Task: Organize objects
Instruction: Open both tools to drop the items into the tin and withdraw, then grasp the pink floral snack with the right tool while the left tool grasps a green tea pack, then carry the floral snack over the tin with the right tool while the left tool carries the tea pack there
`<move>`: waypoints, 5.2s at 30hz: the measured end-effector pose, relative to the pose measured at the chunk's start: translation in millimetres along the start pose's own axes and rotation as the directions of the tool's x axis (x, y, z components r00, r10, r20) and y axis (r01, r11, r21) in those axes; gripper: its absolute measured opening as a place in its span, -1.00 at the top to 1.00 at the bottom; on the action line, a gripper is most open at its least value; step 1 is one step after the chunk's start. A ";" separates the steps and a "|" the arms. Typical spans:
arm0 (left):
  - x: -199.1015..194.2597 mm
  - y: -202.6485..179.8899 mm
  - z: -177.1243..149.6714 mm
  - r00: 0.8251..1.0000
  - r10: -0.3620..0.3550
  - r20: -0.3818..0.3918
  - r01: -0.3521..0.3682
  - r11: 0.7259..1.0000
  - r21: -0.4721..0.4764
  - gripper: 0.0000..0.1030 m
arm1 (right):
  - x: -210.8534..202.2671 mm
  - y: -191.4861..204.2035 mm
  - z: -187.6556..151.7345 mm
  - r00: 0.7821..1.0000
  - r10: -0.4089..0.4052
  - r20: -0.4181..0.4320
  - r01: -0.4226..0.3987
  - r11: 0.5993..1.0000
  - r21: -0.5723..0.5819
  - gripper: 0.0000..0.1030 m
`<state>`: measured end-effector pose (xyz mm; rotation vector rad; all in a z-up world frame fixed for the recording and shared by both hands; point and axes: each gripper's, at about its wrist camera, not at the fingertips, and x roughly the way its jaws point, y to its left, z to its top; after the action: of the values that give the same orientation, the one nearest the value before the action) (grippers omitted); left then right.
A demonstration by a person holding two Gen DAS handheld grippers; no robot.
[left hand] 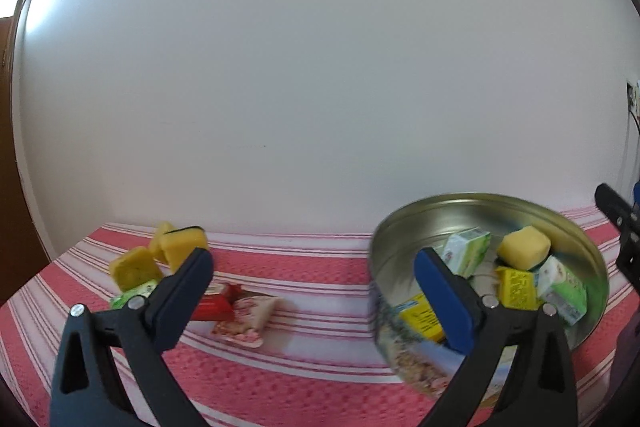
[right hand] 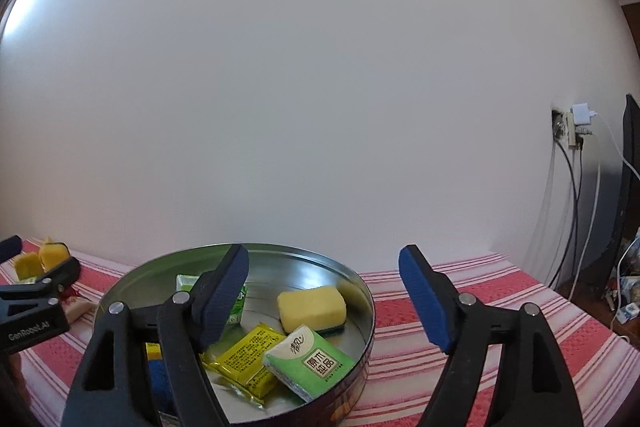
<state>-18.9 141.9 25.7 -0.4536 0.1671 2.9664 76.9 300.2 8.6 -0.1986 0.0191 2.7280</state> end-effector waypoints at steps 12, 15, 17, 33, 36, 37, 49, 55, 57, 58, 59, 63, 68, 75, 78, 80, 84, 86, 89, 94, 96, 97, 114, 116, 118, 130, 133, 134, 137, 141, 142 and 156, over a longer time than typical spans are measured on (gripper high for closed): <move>3.2 30.8 -10.8 0.999 0.020 -0.033 -0.020 1.000 0.001 -0.98 | -26.5 2.0 0.6 0.999 -0.029 -0.029 0.030 0.999 0.016 -0.76; 7.1 43.1 -14.6 0.999 0.016 -0.048 -0.017 1.000 -0.023 -0.98 | -29.7 5.3 -0.1 0.999 -0.029 -0.017 0.029 1.000 0.002 -0.76; 8.8 50.0 -16.2 0.998 0.017 -0.056 -0.019 0.999 -0.032 -0.98 | -31.9 7.9 -0.8 1.000 -0.024 -0.017 0.024 1.000 -0.003 -0.76; 26.4 107.3 -22.6 0.992 0.034 -0.121 -0.043 0.996 -0.072 -0.98 | -53.1 61.6 -4.8 0.996 0.080 -0.034 -0.080 0.997 -0.021 -0.76; 32.2 121.8 -23.5 0.989 0.045 -0.141 -0.058 0.994 -0.092 -0.98 | -53.8 81.1 -5.1 0.991 0.127 -0.050 -0.128 0.992 -0.014 -0.76; 34.2 127.1 -24.0 0.988 0.051 -0.147 -0.066 0.993 -0.097 -0.98 | -56.3 88.1 -3.9 0.988 0.142 -0.055 -0.143 0.990 -0.015 -0.76; 63.9 191.4 -34.2 0.961 0.028 -0.276 -0.069 0.988 -0.139 -0.98 | -48.7 170.9 -3.6 0.949 0.286 -0.133 -0.293 0.955 -0.038 -0.76; 87.7 210.2 -47.4 0.921 -0.059 -0.386 -0.023 0.978 -0.207 -0.97 | -41.0 205.9 -5.2 0.926 0.329 -0.185 -0.345 0.937 -0.062 -0.76; 96.4 208.8 -50.9 0.903 -0.081 -0.422 -0.010 0.978 -0.210 -0.97 | -35.0 215.0 -8.9 0.914 0.350 -0.203 -0.370 0.927 -0.066 -0.76; 102.1 207.3 -51.8 0.894 -0.084 -0.440 -0.010 0.978 -0.206 -0.97 | -34.2 217.0 -9.4 0.911 0.357 -0.209 -0.377 0.924 -0.067 -0.76; 106.5 206.4 -51.7 0.889 -0.080 -0.451 -0.015 0.979 -0.203 -0.96 | -32.3 218.9 -10.4 0.907 0.362 -0.215 -0.384 0.921 -0.069 -0.76; 125.8 208.8 -54.4 0.860 -0.073 -0.505 -0.038 0.978 -0.207 -0.88 | -30.7 218.2 -11.4 0.895 0.386 -0.224 -0.407 0.912 -0.057 -0.76; 137.3 203.6 -60.8 0.823 -0.078 -0.562 -0.035 0.982 -0.187 -0.72 | -23.6 223.0 -13.0 0.881 0.384 -0.275 -0.414 0.909 -0.056 -0.76; 128.8 197.0 -56.9 0.831 -0.118 -0.544 0.034 0.986 -0.162 -0.20 | -6.4 240.5 -18.3 0.848 0.369 -0.380 -0.425 0.903 -0.070 -0.76; 124.2 200.0 -57.5 0.834 -0.142 -0.534 0.046 0.981 -0.190 -0.15 | 5.8 247.5 -22.0 0.827 0.363 -0.429 -0.423 0.904 -0.052 -0.76; 120.7 204.0 -56.6 0.836 -0.159 -0.525 0.049 0.975 -0.216 -0.15 | 14.2 252.2 -24.3 0.809 0.358 -0.466 -0.422 0.906 -0.038 -0.76; 108.1 202.0 -54.5 0.837 -0.185 -0.515 0.057 0.965 -0.255 -0.15 | 33.1 265.7 -31.8 0.775 0.334 -0.536 -0.413 0.910 -0.029 -0.76; 101.9 201.5 -51.1 0.846 -0.184 -0.501 0.057 0.964 -0.258 -0.15 | 41.2 271.8 -34.4 0.763 0.321 -0.561 -0.409 0.912 -0.034 -0.76; 94.0 206.9 -42.7 0.866 -0.174 -0.469 0.056 0.965 -0.256 -0.15 | 57.4 283.3 -38.3 0.749 0.287 -0.598 -0.390 0.919 -0.048 -0.76; 98.7 222.3 -35.6 0.885 -0.160 -0.438 0.047 0.965 -0.258 -0.15 | 80.7 298.7 -41.6 0.729 0.268 -0.630 -0.375 0.926 -0.040 -0.76; 97.8 224.1 -34.5 0.887 -0.154 -0.435 0.040 0.965 -0.260 -0.15 | 87.6 302.4 -44.5 0.711 0.266 -0.652 -0.376 0.926 -0.032 -0.73; 97.7 225.8 -34.4 0.888 -0.152 -0.433 0.037 0.964 -0.262 -0.15 | 89.0 302.8 -45.9 0.703 0.266 -0.660 -0.377 0.926 -0.028 -0.54; 86.1 220.0 -34.5 0.917 -0.147 -0.371 0.051 0.965 -0.257 -0.15 | 10.1 235.4 -33.1 0.772 0.447 -0.452 -0.460 0.883 0.088 0.16; 83.6 215.3 -34.4 0.923 -0.147 -0.356 0.057 0.966 -0.250 -0.15 | -3.0 226.6 -28.6 0.801 0.433 -0.414 -0.452 0.890 0.056 0.16; 81.2 210.5 -34.8 0.929 -0.151 -0.339 0.067 0.966 -0.248 -0.15 | -18.1 217.4 -26.4 0.839 0.399 -0.370 -0.426 0.905 0.010 0.15; 51.7 171.8 -22.8 0.972 -0.123 -0.202 0.081 0.975 -0.205 -0.15 | -20.1 192.0 -0.7 0.892 0.370 -0.260 -0.389 0.921 -0.027 0.15; 47.1 160.8 -20.8 0.971 -0.135 -0.196 0.096 0.976 -0.196 -0.15 | -19.1 182.6 1.4 0.897 0.365 -0.250 -0.381 0.924 -0.016 0.15; 46.0 156.5 -20.3 0.971 -0.140 -0.196 0.100 0.975 -0.199 -0.15 | -23.2 174.5 2.8 0.897 0.365 -0.248 -0.380 0.925 -0.013 0.15; 43.0 143.0 -18.3 0.970 -0.146 -0.194 0.107 0.975 -0.196 -0.15 | -24.3 162.7 5.3 0.902 0.361 -0.236 -0.371 0.928 -0.001 0.15; 36.9 126.5 -16.9 0.971 -0.154 -0.184 0.121 0.976 -0.180 -0.15 | -25.2 147.2 10.1 0.911 0.350 -0.217 -0.359 0.933 -0.004 0.15; 35.3 123.2 -16.2 0.970 -0.162 -0.181 0.129 0.975 -0.181 -0.15 | -25.5 142.9 11.0 0.914 0.347 -0.211 -0.356 0.934 -0.005 0.15; 16.2 43.0 1.3 0.958 -0.242 -0.153 0.221 0.965 -0.141 -0.15 | -19.8 69.3 29.1 0.947 0.283 -0.153 -0.276 0.959 0.061 0.15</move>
<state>-41.1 101.7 25.8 -0.6905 -0.0499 2.7164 63.6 230.0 39.2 -0.4350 0.1566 2.9830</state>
